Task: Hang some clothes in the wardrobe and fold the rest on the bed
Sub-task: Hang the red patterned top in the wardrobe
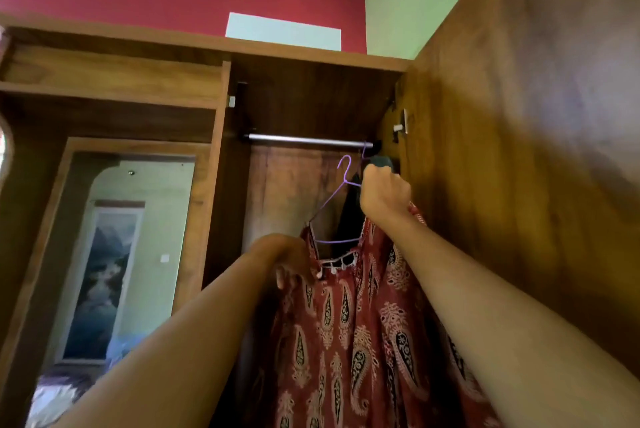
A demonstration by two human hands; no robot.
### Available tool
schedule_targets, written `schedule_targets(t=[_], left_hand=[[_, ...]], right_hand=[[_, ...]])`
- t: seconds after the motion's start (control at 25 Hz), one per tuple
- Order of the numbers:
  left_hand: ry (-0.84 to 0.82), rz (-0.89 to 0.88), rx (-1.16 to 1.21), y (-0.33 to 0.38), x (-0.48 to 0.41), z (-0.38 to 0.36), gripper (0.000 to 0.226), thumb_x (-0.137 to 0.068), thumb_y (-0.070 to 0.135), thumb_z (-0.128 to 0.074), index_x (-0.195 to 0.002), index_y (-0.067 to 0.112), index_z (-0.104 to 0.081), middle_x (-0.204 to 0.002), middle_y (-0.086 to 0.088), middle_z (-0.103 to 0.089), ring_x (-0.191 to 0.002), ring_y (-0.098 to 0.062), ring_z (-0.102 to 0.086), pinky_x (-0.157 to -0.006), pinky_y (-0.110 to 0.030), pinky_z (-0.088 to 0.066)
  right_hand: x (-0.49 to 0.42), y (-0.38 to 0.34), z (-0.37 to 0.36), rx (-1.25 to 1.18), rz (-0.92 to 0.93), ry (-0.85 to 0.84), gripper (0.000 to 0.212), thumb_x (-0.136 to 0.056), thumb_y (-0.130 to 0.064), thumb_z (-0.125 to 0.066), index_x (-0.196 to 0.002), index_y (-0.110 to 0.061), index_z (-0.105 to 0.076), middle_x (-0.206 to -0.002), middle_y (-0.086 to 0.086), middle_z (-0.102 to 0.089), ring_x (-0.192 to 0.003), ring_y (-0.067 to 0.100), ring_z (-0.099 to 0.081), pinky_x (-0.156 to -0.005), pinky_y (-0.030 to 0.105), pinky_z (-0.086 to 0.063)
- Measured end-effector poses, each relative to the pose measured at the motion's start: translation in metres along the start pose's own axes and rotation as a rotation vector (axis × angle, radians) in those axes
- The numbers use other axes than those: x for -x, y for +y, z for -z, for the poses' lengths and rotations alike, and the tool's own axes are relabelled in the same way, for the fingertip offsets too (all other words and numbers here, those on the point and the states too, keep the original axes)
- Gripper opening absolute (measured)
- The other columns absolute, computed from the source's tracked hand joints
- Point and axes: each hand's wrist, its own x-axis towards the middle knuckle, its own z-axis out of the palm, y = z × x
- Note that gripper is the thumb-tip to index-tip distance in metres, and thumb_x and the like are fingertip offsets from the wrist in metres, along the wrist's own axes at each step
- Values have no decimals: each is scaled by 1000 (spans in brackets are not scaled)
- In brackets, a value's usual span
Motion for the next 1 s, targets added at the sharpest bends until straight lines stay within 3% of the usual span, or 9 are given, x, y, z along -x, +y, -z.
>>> schedule_targets(t=[0.16, 0.32, 0.44, 0.56, 0.68, 0.88, 1.0], left_hand=[[80, -16, 21, -5, -71, 39, 43, -94, 20, -56, -134, 7, -47, -135, -12, -53, -117, -30, -57, -41, -14, -46], [148, -58, -4, -9, -129, 61, 45, -93, 24, -57, -134, 8, -47, -135, -9, -53, -116, -27, -57, -52, -13, -48], [151, -75, 0, -16, -170, 76, 42, -94, 22, -57, -130, 2, -51, -133, -12, -53, -91, -21, -63, -35, -12, -44], [164, -70, -7, -24, -197, 86, 40, -95, 21, -55, -130, 1, -53, -131, -13, -56, -77, -15, -62, -45, -12, -46], [184, -93, 15, -31, -220, 88, 38, -93, 21, -59, -126, 3, -55, -127, -14, -59, -65, -11, -55, -35, -11, -42], [166, -80, 13, -44, -249, 82, 42, -90, 22, -62, -127, 2, -55, -109, -11, -60, -67, -12, -56, -32, -13, -42], [156, -80, 1, -45, -261, 77, 42, -91, 22, -61, -127, 1, -55, -123, -16, -60, -78, -16, -59, -41, -15, -47]], right_hand=[[-77, -9, -44, 36, 59, 94, 29, -96, 0, -38, -119, -7, -55, -121, 14, -58, -113, 32, -56, -82, 38, -47], [-139, -14, -80, 52, 81, 199, 26, -96, 0, -39, -114, -7, -56, -117, 14, -60, -110, 34, -58, -82, 39, -46], [-171, -14, -104, 79, 76, 248, 25, -96, -2, -41, -113, -9, -57, -116, 12, -61, -108, 32, -59, -79, 37, -46], [-191, -15, -126, 119, 92, 267, 26, -97, -5, -40, -117, -10, -57, -117, 11, -61, -109, 32, -59, -81, 37, -46], [-203, -19, -147, 159, 104, 259, 30, -98, -6, -37, -120, -12, -56, -119, 10, -60, -110, 32, -59, -83, 37, -46], [-210, -28, -156, 248, 133, 242, 31, -97, -9, -40, -123, -14, -55, -121, 7, -58, -113, 30, -57, -79, 35, -43], [-207, -32, -151, 331, 171, 206, 34, -92, -9, -51, -125, -15, -54, -121, 5, -56, -114, 28, -56, -76, 35, -38]])
